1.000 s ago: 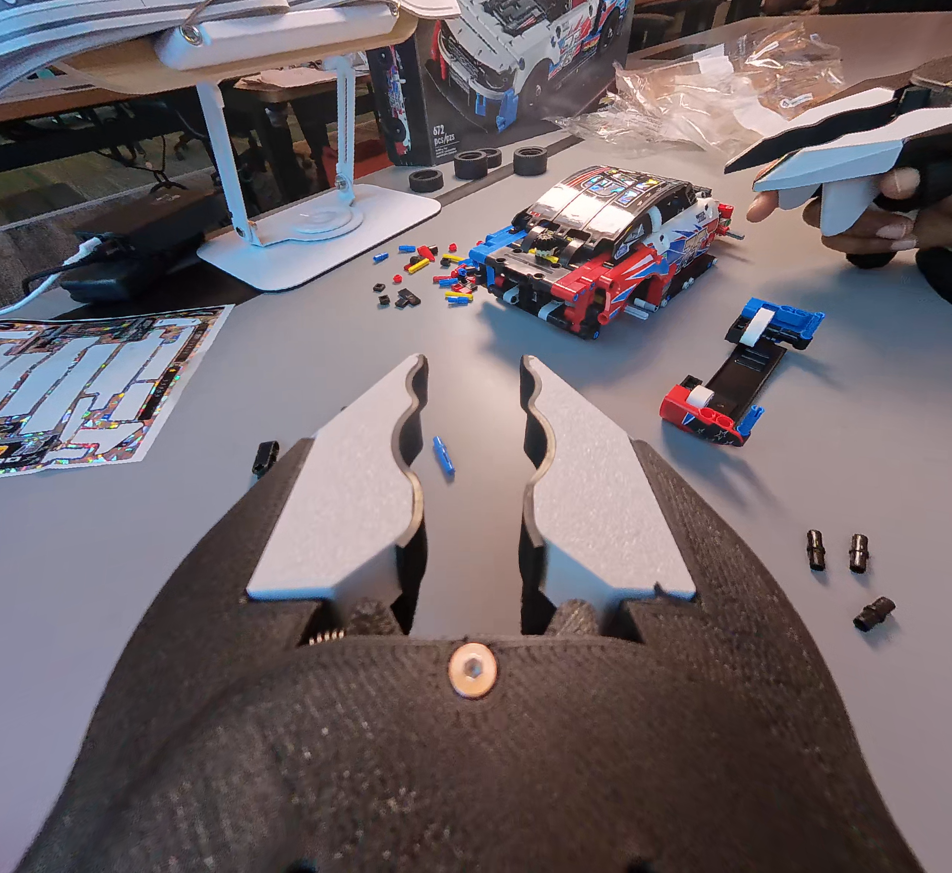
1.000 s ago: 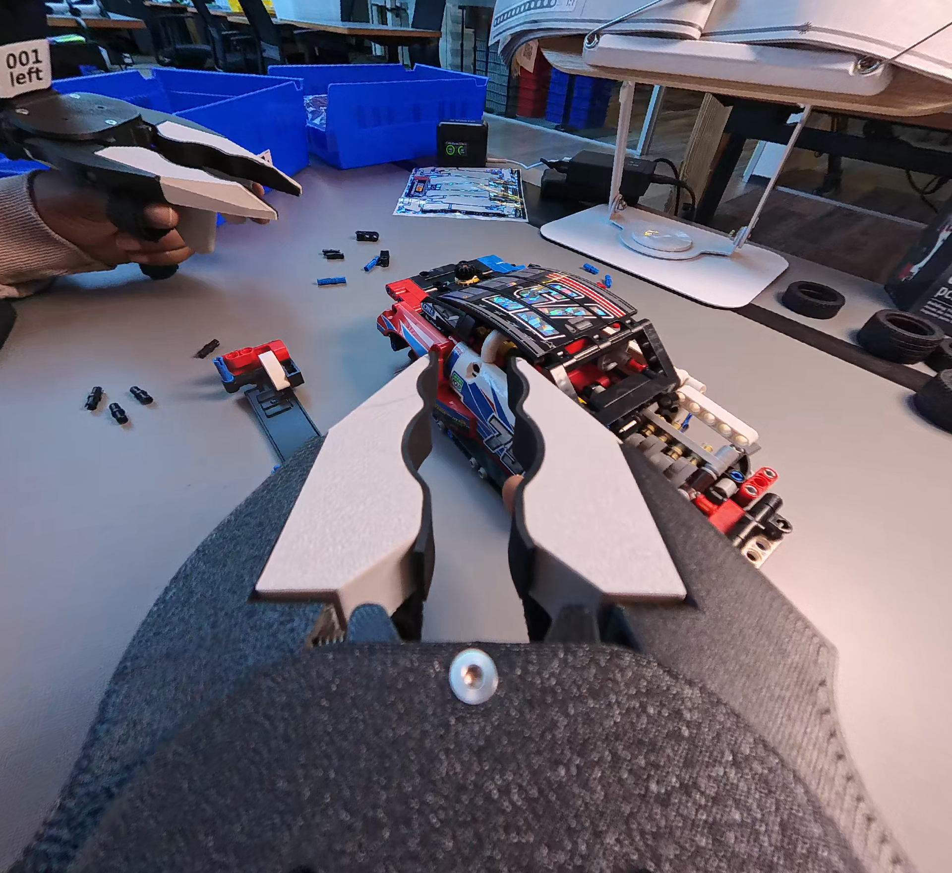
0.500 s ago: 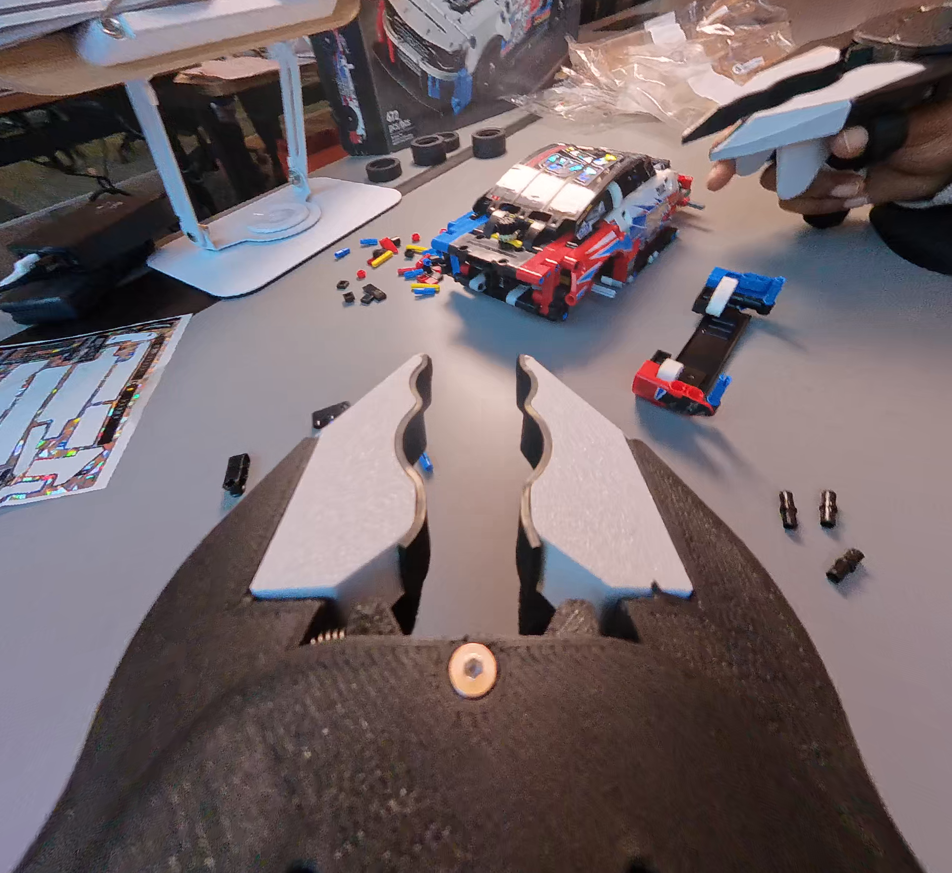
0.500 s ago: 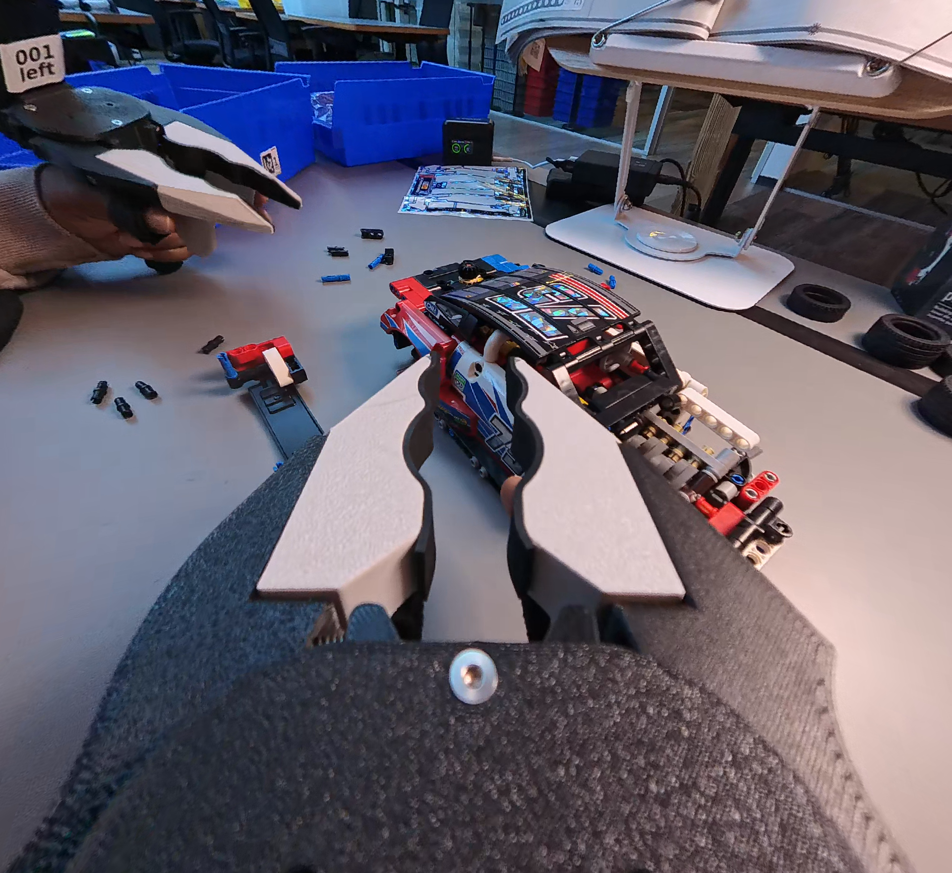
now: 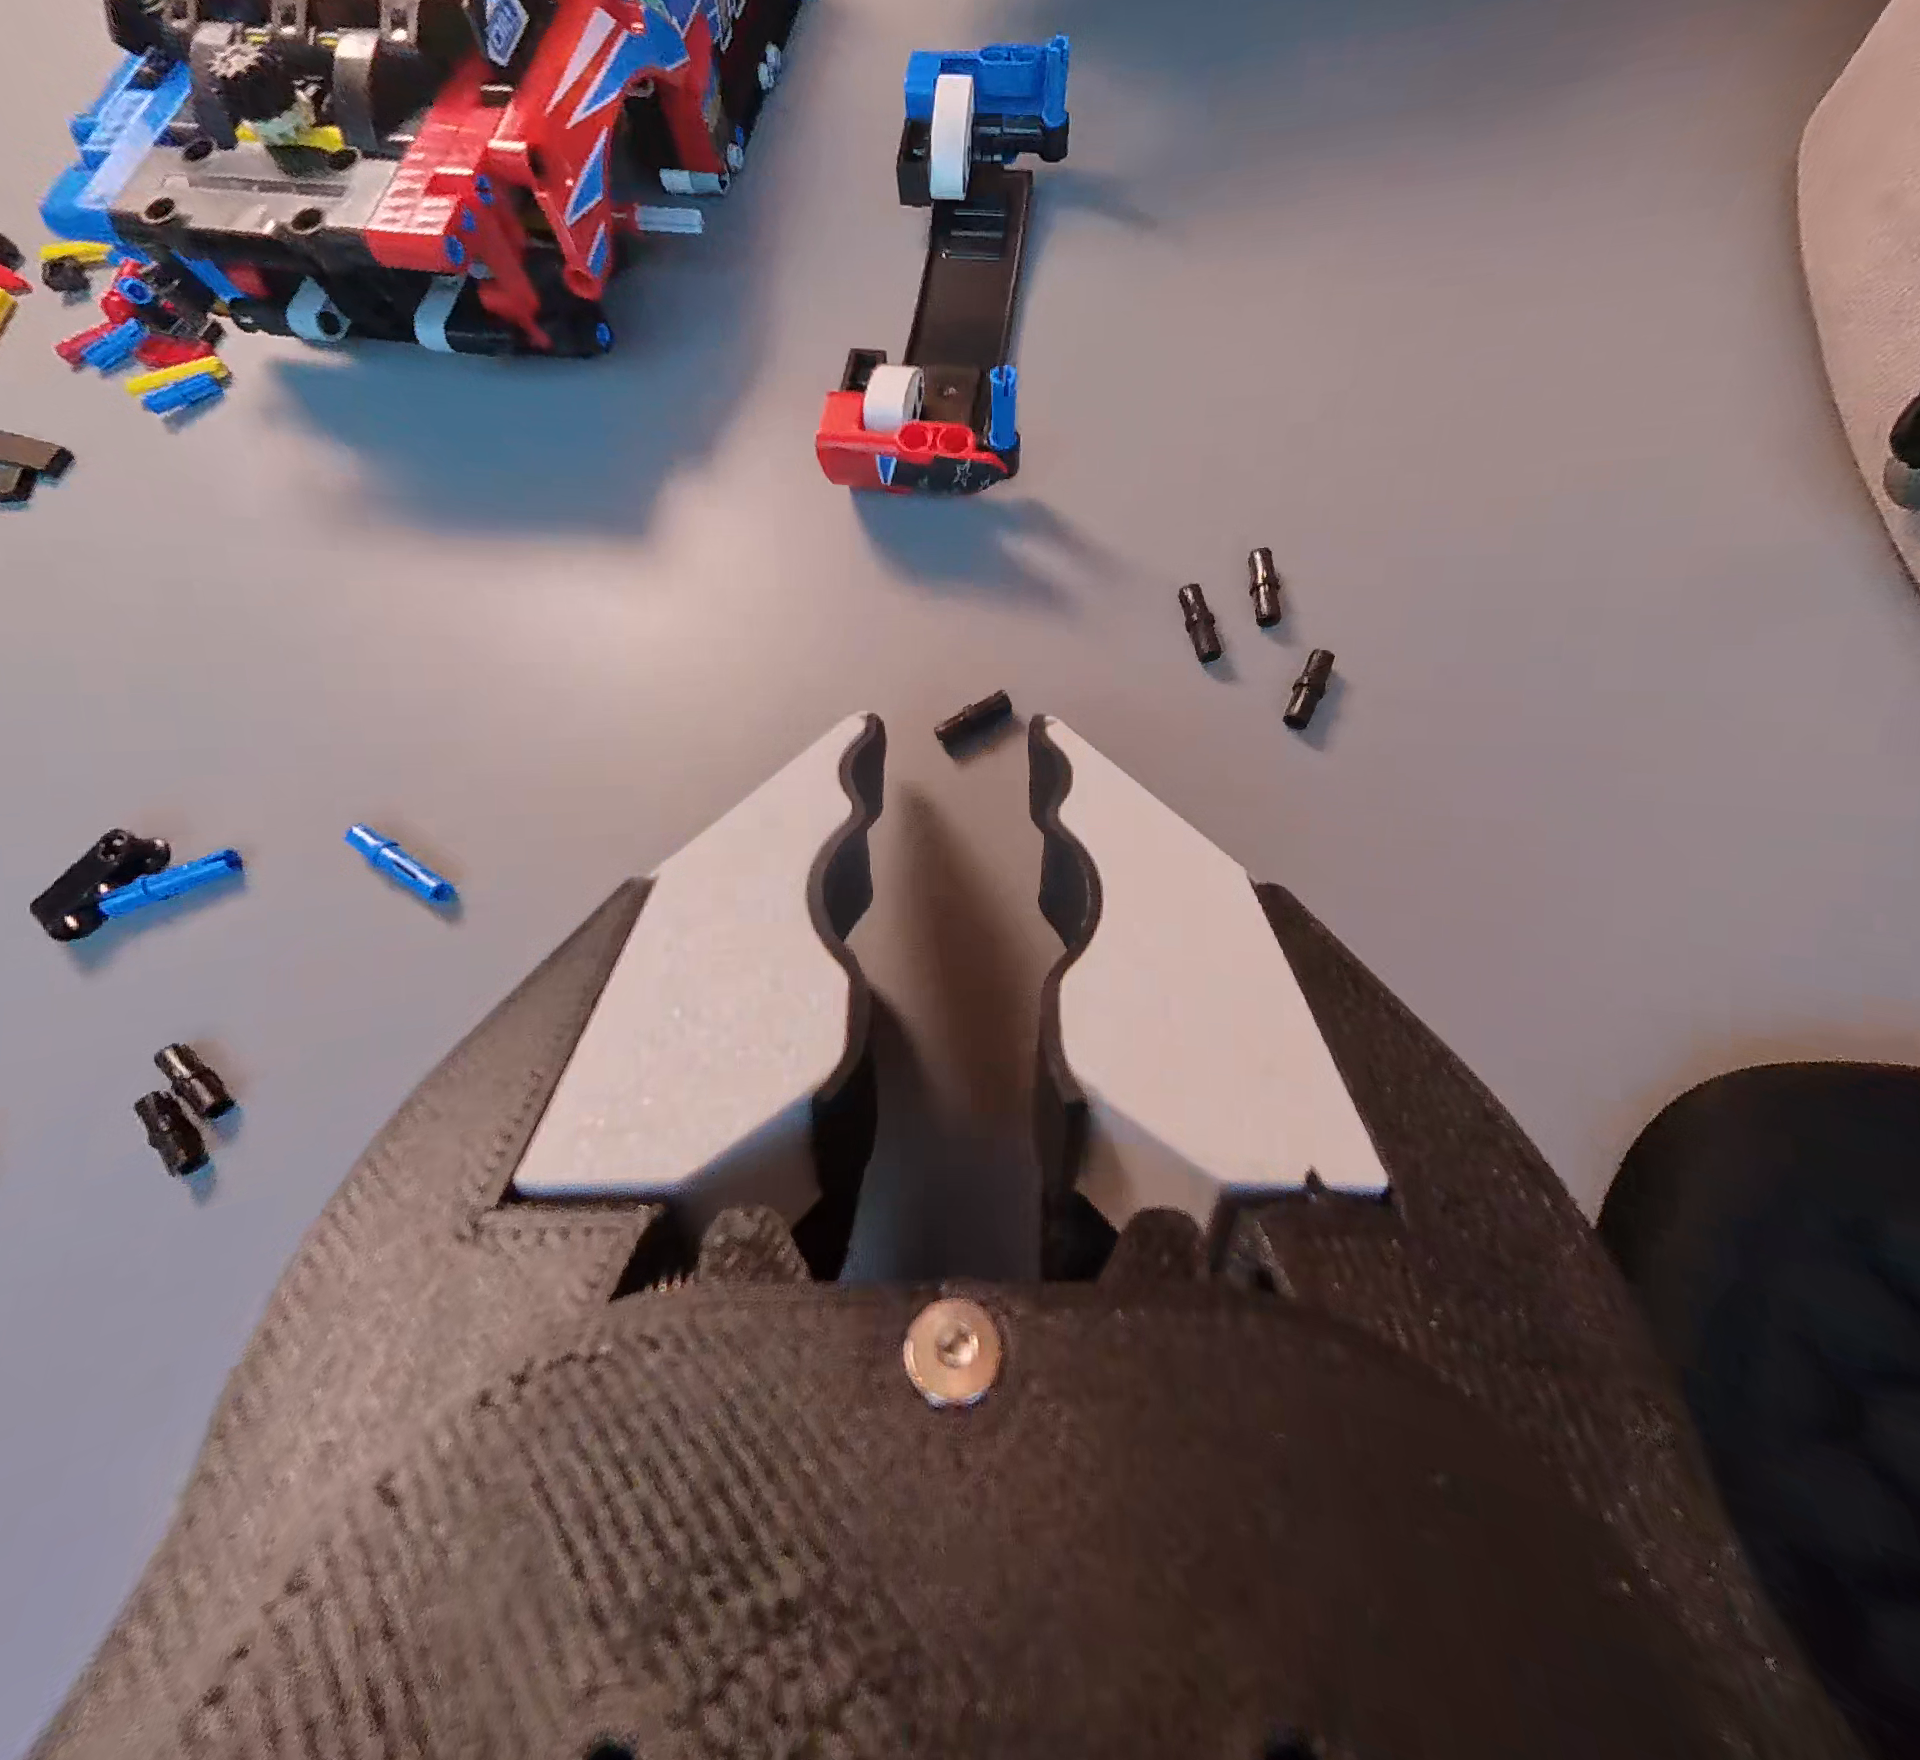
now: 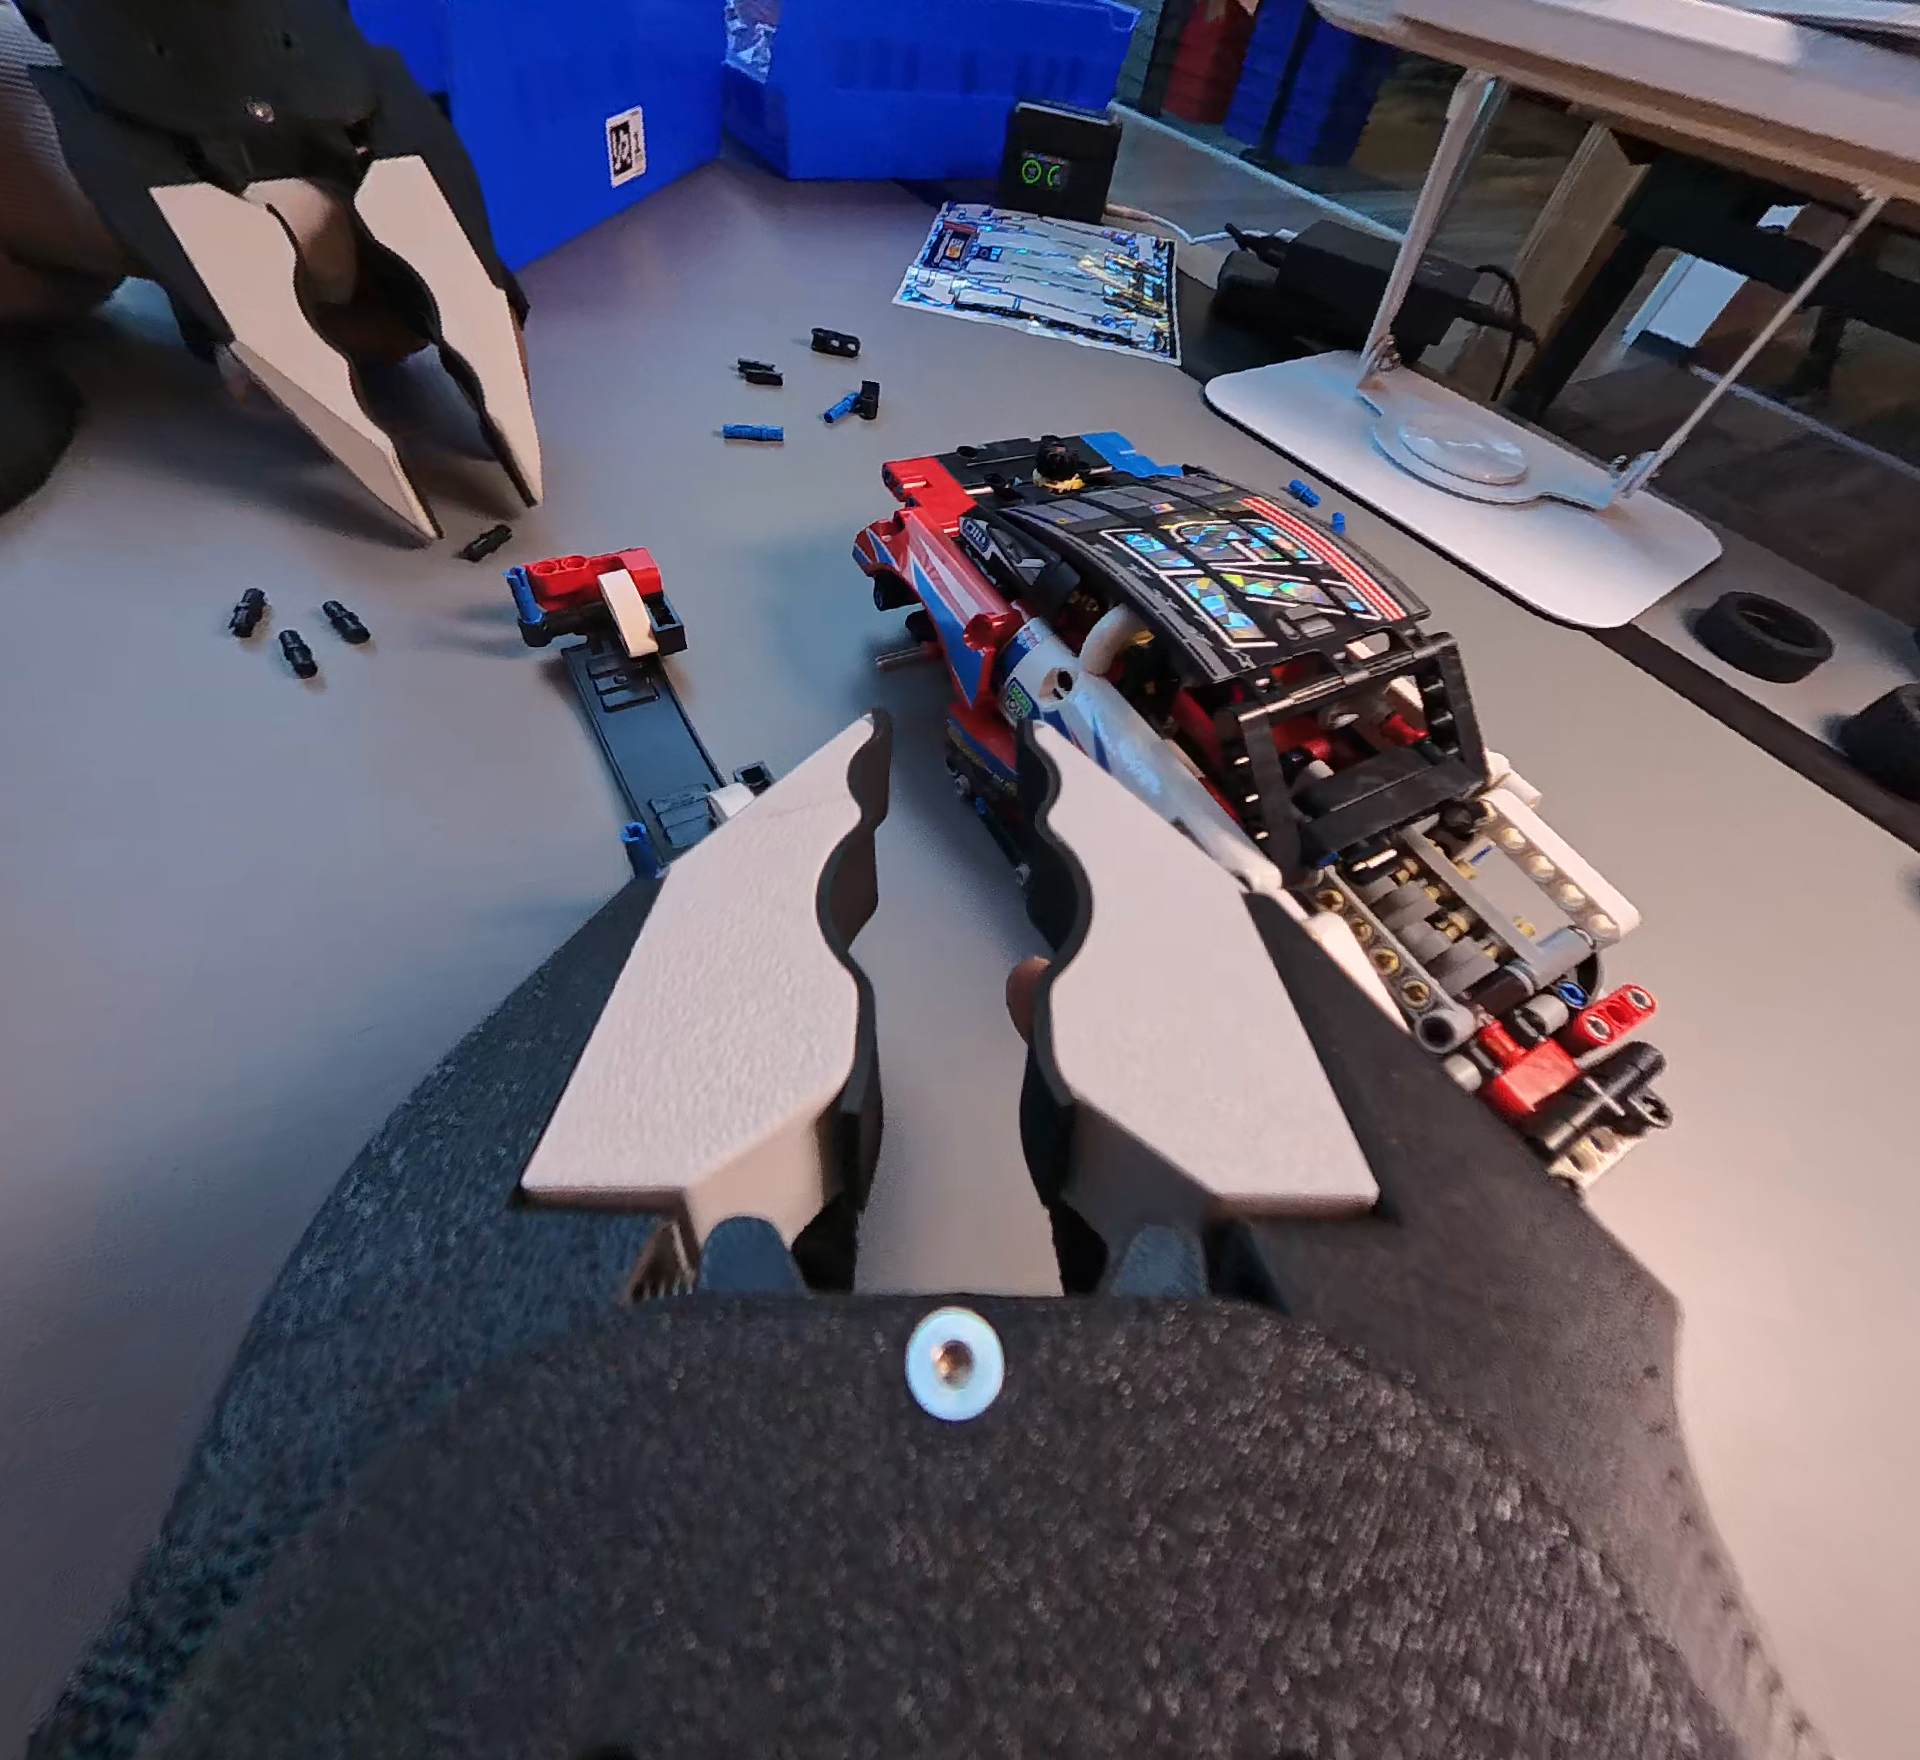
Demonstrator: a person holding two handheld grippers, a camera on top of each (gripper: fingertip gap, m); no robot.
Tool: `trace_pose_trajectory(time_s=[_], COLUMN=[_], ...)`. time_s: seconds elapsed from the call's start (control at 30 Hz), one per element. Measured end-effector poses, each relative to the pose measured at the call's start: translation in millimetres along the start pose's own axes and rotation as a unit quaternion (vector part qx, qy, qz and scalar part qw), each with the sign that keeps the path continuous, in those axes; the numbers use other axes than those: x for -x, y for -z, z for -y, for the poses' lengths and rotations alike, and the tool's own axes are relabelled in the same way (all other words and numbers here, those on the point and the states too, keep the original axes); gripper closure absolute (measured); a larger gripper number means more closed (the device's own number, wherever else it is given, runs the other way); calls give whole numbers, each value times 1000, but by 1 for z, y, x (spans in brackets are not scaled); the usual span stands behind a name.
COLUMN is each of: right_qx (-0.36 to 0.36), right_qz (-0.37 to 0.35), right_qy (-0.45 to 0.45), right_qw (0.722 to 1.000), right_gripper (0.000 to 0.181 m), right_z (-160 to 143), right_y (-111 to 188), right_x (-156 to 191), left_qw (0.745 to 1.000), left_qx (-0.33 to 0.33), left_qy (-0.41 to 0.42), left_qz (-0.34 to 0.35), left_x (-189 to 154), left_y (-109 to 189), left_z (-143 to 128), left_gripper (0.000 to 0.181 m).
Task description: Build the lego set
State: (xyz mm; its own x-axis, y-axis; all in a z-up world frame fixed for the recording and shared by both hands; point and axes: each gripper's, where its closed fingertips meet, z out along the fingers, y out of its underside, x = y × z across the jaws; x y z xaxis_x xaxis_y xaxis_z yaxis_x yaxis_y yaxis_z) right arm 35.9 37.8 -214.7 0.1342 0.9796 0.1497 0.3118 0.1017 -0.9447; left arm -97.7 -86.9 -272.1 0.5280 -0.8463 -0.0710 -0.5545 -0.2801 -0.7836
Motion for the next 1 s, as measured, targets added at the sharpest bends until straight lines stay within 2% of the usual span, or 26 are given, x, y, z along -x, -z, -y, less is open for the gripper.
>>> trace_pose_trajectory(time_s=[0.43,0.5,0.57,0.67,0.77,0.87,0.93,1.0], right_qx=[5,6,15,28,71,112,145,168], right_qz=[13,31,80,127,123,120,142,155], right_qy=[-4,3,16,64,97,86,84,119], right_qw=[1000,999,997,989,985,983,976,966], right_gripper=[162,161,159,153,138,126,128,139], right_z=[-2,-2,-4,-9,-22,-32,-39,-42], right_y=[0,0,1,2,-5,-14,-18,-21], right_x=[3,9,27,51,56,53,57,56], left_qw=[998,999,999,998,994,990,990,989], left_qx=[23,6,-24,-70,-109,-136,-142,-149], left_qy=[-61,-46,-25,0,17,25,23,26], left_qz=[17,16,9,3,-4,-9,-1,5], left_x=[-9,-6,-5,-4,-4,-5,-3,-2], left_y=[-10,-8,-3,3,8,11,11,10], left_z=[4,7,15,28,41,52,57,60], left_gripper=[179,180,180,180,180,180,180,180])
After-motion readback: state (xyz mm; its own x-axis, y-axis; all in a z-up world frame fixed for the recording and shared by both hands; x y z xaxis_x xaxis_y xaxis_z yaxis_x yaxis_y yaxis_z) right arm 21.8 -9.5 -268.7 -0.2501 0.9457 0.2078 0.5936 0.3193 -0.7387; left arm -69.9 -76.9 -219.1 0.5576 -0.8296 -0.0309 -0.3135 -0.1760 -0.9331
